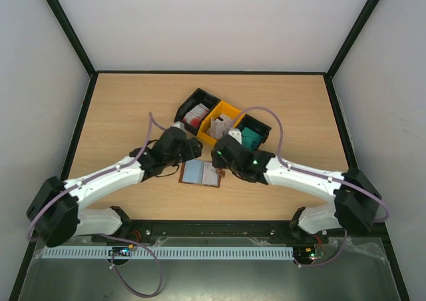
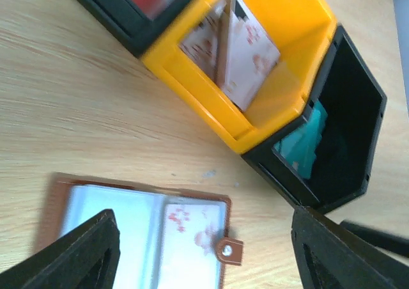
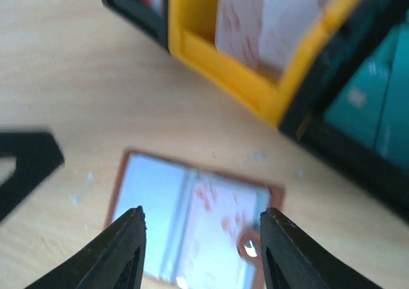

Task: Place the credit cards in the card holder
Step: Insert the credit card into the card holder, then pick up the credit card from the storage box.

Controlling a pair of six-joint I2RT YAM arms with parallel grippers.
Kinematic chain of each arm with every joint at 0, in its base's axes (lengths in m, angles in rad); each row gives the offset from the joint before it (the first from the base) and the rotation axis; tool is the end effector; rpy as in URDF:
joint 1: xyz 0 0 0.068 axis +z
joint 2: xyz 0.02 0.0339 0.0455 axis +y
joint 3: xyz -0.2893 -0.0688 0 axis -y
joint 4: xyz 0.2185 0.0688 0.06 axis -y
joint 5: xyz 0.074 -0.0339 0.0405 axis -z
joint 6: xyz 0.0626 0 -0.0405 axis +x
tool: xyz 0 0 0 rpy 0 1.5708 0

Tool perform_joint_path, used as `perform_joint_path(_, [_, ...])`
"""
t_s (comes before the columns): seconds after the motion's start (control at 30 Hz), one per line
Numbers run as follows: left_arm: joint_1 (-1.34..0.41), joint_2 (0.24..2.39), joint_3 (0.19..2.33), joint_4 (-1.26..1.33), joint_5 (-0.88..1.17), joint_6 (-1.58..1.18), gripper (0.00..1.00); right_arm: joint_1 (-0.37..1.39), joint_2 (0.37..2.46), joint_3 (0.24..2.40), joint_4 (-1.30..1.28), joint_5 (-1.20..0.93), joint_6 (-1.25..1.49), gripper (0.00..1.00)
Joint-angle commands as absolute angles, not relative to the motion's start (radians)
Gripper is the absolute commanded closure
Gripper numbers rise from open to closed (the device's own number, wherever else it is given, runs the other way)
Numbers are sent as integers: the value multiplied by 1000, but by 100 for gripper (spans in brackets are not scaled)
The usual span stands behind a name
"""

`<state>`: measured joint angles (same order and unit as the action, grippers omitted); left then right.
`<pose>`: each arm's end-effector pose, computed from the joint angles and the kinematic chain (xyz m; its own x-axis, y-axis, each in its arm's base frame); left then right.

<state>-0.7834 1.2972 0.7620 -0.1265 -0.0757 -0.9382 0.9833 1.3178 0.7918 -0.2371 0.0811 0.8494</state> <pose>0.1932 -0.1858 0.2484 -0.7908 -0.3474 -0.5039 0.0399 0.7923 -0.6088 0.1512 0.2180 0.2415 -0.8516 0.0715 -0.5193 -0.2388 0.8290 0.5057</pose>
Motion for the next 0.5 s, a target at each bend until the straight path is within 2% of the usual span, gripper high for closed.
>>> perform_joint_path(0.0, [-703, 1166, 703, -265, -115, -899, 24, 987, 1471, 1009, -419, 297, 787, 50])
perform_joint_path(0.2, [-538, 983, 595, -335, -73, -839, 17, 988, 1766, 1328, -587, 501, 754, 51])
perform_joint_path(0.47, [-380, 894, 485, -342, 58, -772, 14, 962, 2012, 1547, -693, 618, 746, 56])
